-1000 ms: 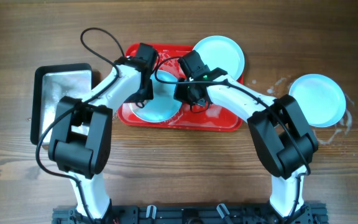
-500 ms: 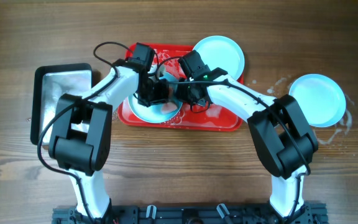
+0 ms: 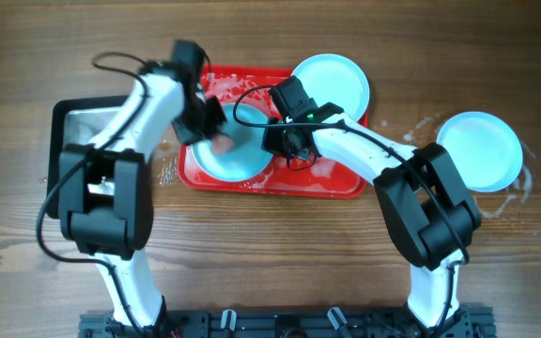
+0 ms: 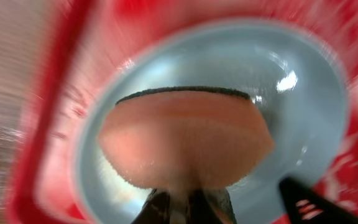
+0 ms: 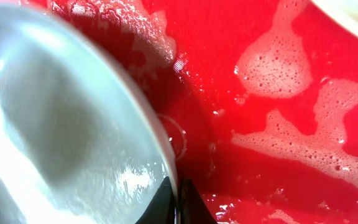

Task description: Clean dirty plates on tray and stack at the side

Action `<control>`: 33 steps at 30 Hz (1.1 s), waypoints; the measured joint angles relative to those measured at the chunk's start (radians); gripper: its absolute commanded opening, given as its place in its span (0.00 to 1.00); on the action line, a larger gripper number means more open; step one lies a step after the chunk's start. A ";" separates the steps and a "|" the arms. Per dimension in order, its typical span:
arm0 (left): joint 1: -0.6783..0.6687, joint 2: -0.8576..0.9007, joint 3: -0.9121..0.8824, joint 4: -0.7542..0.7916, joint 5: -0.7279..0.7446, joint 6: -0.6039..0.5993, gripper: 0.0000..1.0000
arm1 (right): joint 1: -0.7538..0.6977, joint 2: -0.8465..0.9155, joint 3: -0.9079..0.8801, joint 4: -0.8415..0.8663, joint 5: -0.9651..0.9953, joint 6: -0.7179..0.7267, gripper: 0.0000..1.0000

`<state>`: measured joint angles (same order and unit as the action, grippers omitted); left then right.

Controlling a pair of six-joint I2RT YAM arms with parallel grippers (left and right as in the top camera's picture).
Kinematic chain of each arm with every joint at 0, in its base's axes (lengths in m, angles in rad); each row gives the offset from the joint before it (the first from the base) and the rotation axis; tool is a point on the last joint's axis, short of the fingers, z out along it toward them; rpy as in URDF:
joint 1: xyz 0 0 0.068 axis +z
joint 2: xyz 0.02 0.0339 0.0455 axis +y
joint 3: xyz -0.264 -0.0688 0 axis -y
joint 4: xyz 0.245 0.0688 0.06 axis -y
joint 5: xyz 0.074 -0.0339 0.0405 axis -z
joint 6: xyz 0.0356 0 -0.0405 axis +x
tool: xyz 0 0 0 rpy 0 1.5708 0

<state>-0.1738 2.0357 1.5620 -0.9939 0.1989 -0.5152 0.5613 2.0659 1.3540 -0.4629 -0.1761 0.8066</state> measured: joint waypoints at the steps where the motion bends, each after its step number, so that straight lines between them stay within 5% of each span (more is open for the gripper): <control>1: 0.013 -0.003 0.036 -0.020 -0.011 -0.003 0.04 | -0.001 0.000 0.000 0.000 0.000 0.000 0.04; 10: 0.121 -0.136 0.111 -0.108 -0.039 -0.007 0.04 | -0.030 -0.035 -0.012 -0.007 -0.007 -0.064 0.04; 20: 0.158 -0.166 0.112 -0.151 -0.049 0.016 0.04 | -0.162 -0.494 -0.015 -0.209 0.040 -0.120 0.04; 33: 0.048 -0.166 0.112 -0.089 -0.050 0.024 0.04 | -0.657 -0.695 -0.016 -0.578 0.275 -0.063 0.05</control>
<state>-0.1261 1.8698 1.6741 -1.0832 0.1490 -0.4915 -0.0952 1.3705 1.3384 -1.0412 0.0994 0.7441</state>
